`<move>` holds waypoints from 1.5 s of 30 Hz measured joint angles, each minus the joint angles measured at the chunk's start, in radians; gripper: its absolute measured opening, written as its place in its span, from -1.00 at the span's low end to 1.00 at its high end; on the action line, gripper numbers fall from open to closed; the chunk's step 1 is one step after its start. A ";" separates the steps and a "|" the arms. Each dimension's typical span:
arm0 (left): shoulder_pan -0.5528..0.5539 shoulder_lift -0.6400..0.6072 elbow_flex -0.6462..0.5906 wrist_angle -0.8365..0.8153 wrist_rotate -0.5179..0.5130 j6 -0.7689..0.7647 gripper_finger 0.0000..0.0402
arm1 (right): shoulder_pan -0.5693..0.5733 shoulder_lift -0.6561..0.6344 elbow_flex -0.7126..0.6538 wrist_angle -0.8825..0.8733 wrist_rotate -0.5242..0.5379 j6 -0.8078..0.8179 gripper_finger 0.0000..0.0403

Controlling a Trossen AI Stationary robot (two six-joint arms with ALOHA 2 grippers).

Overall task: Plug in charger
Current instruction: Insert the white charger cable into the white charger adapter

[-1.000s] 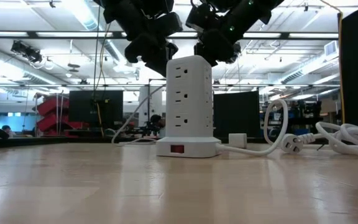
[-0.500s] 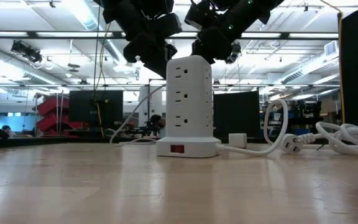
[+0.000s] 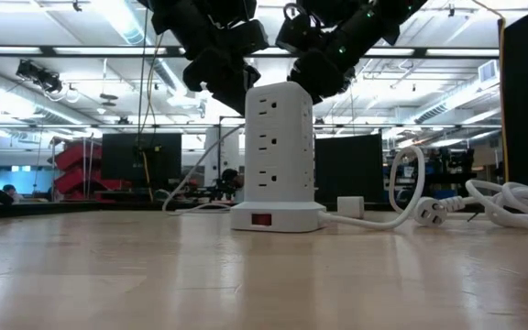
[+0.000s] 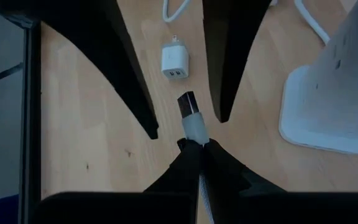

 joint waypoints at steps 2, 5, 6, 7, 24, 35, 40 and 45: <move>0.000 0.000 0.000 0.000 0.000 0.000 -1.00 | -0.001 0.000 -0.016 0.030 -0.006 -0.004 -0.34; 0.000 0.000 0.000 0.000 0.000 0.000 -1.00 | -0.001 0.000 -0.018 0.052 -0.008 -0.008 -0.40; 0.000 0.000 0.000 0.000 0.000 0.000 -1.00 | -0.001 0.000 -0.018 0.056 -0.008 -0.008 -0.43; 0.000 0.000 0.000 0.000 0.000 0.000 -1.00 | -0.001 0.000 -0.018 0.058 -0.008 -0.012 -0.47; 0.000 0.000 0.000 0.013 -0.006 -0.026 -1.00 | -0.015 0.000 -0.018 0.012 0.002 -0.017 -1.00; 0.002 -0.168 -0.001 0.019 -0.076 -0.051 -0.61 | -0.061 0.000 -0.018 0.093 -0.029 0.104 -1.00; 0.002 -0.289 -0.025 0.044 0.043 -0.087 -0.37 | -0.100 0.000 -0.027 0.233 -0.195 0.133 -1.00; 0.001 -0.403 -0.146 0.111 0.082 -0.146 -0.23 | -0.141 0.000 -0.119 0.452 -0.299 0.178 -1.00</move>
